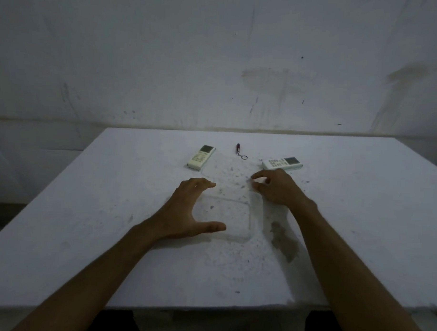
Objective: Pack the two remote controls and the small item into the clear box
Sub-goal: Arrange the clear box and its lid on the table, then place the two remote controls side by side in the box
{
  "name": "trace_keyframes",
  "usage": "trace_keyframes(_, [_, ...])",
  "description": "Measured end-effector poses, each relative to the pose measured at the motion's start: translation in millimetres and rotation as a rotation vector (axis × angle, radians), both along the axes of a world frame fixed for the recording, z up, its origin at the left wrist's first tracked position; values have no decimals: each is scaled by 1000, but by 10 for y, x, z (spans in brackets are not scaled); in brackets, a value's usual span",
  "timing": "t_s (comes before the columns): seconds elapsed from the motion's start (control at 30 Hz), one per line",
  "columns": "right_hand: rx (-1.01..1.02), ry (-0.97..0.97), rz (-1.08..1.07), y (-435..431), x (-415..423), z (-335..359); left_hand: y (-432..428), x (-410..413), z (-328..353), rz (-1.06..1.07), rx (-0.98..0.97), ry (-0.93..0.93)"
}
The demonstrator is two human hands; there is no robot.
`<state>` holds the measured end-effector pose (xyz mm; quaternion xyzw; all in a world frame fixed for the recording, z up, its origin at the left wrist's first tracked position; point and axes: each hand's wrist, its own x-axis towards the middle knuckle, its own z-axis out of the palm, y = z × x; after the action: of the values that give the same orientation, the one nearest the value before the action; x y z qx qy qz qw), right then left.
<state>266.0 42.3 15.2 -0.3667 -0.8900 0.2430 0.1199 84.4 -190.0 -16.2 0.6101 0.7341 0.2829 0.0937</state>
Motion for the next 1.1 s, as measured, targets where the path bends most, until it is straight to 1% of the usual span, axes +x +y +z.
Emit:
trace_keyframes(0.17, [-38,96,-17,107,-51,-55,240,10,94,4,-29,-32])
trace_keyframes(0.23, [-49,244,-87,116,14,-139,287,-25,74,-30,-10,-72])
trace_keyframes(0.27, [-69,330,-120,127,58,-178,314,-54,62,-34,33,-138])
trace_keyframes(0.3, [-90,394,-144,145,96,-200,361,-96,64,-1,100,-220])
trace_keyframes(0.33, [-112,435,-161,169,123,-204,434,-157,76,78,181,-283])
trace_keyframes(0.4, [-169,497,-184,193,152,-201,655,-361,126,314,300,-299])
trace_keyframes(0.43, [-191,516,-182,185,151,-197,783,-501,160,420,298,-282])
trace_keyframes(0.5, [-202,525,-168,145,129,-206,1035,-789,228,545,167,-325])
trace_keyframes(0.57, [-192,515,-162,109,102,-234,1230,-994,259,599,-7,-404])
trace_keyframes(0.6, [-190,513,-165,107,92,-246,1304,-1057,255,618,-72,-402])
trace_keyframes(0.67, [-176,507,-170,122,82,-262,1403,-1124,214,621,-119,-351])
trace_keyframes(0.73, [-157,502,-163,158,65,-289,1415,-1141,172,608,-112,-310])
trace_keyframes(0.8, [-152,507,-160,155,42,-325,1346,-1114,155,623,-96,-220])
trace_keyframes(0.87, [-164,518,-165,111,-7,-357,1239,-1037,147,634,-24,-140])
trace_keyframes(0.9, [-166,526,-180,80,-34,-354,1177,-985,154,622,43,-150])
trace_keyframes(1.0, [-122,616,-212,-1,-94,-262,935,-817,284,504,251,-203])
trace_keyframes(1.03, [-98,652,-194,-34,-105,-221,846,-763,354,431,280,-204])
trace_keyframes(1.1, [-55,706,-109,-116,-135,-141,680,-660,493,259,271,-247])
